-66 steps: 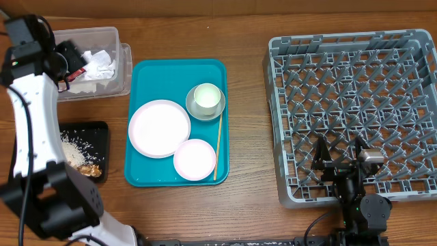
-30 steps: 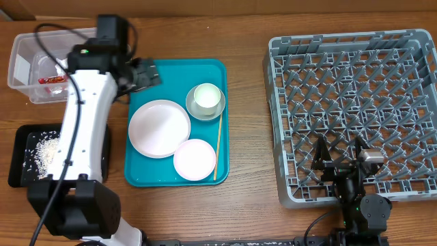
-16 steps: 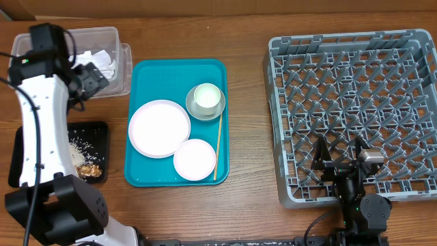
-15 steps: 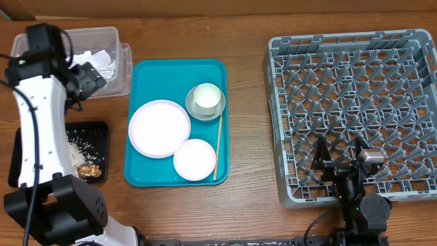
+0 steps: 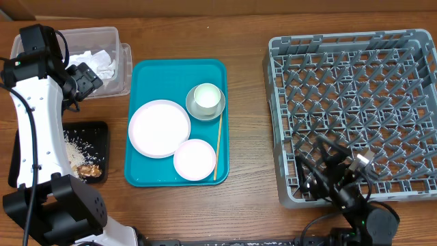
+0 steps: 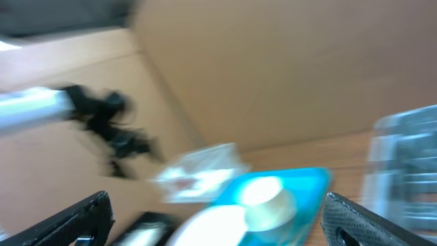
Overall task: Sort waste into correct bins and load items into the dishwasher
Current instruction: 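Move the right gripper left over the teal tray toward the pink bowl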
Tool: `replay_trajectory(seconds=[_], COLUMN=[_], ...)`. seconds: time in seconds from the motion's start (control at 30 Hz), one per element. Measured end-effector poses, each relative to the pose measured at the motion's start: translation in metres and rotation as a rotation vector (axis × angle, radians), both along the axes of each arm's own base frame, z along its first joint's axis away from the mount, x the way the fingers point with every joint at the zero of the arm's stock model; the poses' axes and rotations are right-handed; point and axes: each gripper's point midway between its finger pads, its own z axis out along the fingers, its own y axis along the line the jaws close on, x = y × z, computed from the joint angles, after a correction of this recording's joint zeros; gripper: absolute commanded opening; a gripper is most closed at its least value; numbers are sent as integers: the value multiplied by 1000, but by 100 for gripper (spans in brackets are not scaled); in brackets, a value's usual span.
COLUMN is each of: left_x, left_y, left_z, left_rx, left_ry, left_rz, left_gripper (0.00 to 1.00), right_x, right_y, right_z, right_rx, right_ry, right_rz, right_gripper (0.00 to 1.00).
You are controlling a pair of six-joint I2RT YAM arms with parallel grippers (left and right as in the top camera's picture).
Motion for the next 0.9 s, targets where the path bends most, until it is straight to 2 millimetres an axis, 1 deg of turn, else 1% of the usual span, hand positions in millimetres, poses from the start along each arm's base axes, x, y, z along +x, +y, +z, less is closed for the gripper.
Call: replay_trajectory(seconds=[0.03,0.1,0.3,0.4,0.47,0.53,0.6,0.63,0.67,0.7,0.77,0.8,0.83,0.87,0.9], left_x=[0,0,0,0,0,0,0,0,0,0,0,0,0,1,0], left_y=[0,0,0,0,0,0,0,0,0,0,0,0,0,0,0], left_z=[0,0,0,0,0,0,0,0,0,0,0,0,0,0,0], left_rx=[0,0,0,0,0,0,0,0,-1,-1,0,0,0,0,0], left_ry=[0,0,0,0,0,0,0,0,-1,-1,-2,-3,-2,-4,-3], left_rz=[0,0,0,0,0,0,0,1,2,2,3,3,3,3,3], left_gripper=[100,100,100,100,100,100,100,100,100,100,100,100,100,100,100], right_x=[-7,-15,-37,-39,-41,-46,-51,-55,-56,-55,-50,-44,-35,-29,-23], right_y=[6,11,14,13,12,11,10,9,9,10,11,12,15,17,20], right_z=[6,14,50,57,67,86,115,134,146,152,174,185,201,202,199], right_rx=[40,86,228,279,297,296,267,246,221,194,135,101,46,23,-8], right_ry=[9,16,-32,-12,-6,-15,-19,-35,-16,11,68,98,130,179,265], right_rz=[61,121,227,240,239,230,198,180,163,147,125,121,126,134,157], right_gripper=[100,100,99,100,100,100,100,99,100,100,100,100,99,99,99])
